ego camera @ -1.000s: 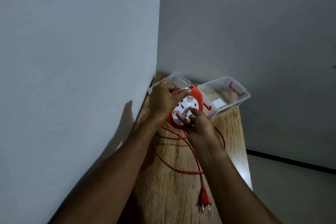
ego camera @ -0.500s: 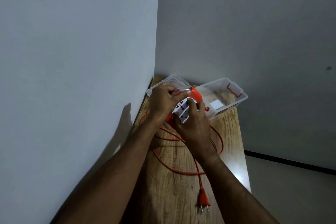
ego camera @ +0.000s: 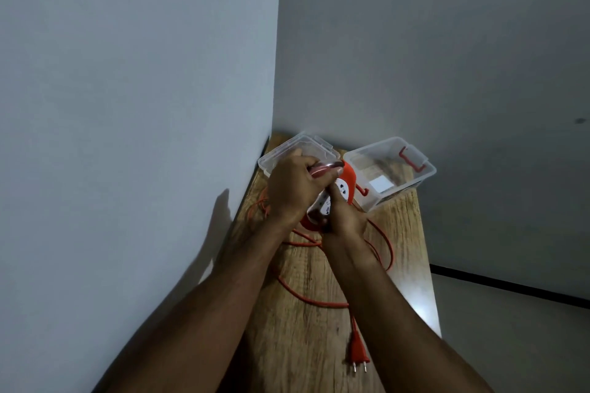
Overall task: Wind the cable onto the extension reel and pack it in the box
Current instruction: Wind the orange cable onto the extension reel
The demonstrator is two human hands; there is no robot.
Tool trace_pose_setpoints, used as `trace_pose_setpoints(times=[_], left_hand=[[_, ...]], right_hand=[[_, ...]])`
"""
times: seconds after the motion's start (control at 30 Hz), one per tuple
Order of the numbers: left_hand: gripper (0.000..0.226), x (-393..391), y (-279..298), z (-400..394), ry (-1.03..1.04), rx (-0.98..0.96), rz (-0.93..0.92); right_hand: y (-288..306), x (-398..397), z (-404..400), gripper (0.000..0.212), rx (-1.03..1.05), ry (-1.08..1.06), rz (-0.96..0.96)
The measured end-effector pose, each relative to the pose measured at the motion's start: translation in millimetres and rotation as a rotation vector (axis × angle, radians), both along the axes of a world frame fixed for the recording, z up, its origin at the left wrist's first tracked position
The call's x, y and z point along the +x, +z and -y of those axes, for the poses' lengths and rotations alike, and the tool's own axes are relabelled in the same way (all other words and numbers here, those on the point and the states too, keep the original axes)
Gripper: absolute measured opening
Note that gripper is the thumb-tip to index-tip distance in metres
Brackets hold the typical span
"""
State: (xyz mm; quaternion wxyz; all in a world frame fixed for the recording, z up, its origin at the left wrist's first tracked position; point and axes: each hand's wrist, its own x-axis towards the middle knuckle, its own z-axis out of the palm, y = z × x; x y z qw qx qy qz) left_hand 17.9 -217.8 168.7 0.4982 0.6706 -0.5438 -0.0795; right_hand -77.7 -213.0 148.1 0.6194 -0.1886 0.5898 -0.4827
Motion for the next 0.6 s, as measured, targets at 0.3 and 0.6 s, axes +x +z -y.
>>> trace_pose_setpoints(times=[0.3, 0.6], left_hand=[[0.041, 16.1, 1.2, 0.1, 0.008, 0.004, -0.094], [0.036, 19.8, 8.7, 7.9, -0.037, 0.005, -0.132]], right_hand=[[31.3, -7.6, -12.2, 0.054, 0.067, 0.123, 0.346], [4.0, -23.8, -22.6, 0.051, -0.900, 0.342, -1.300]])
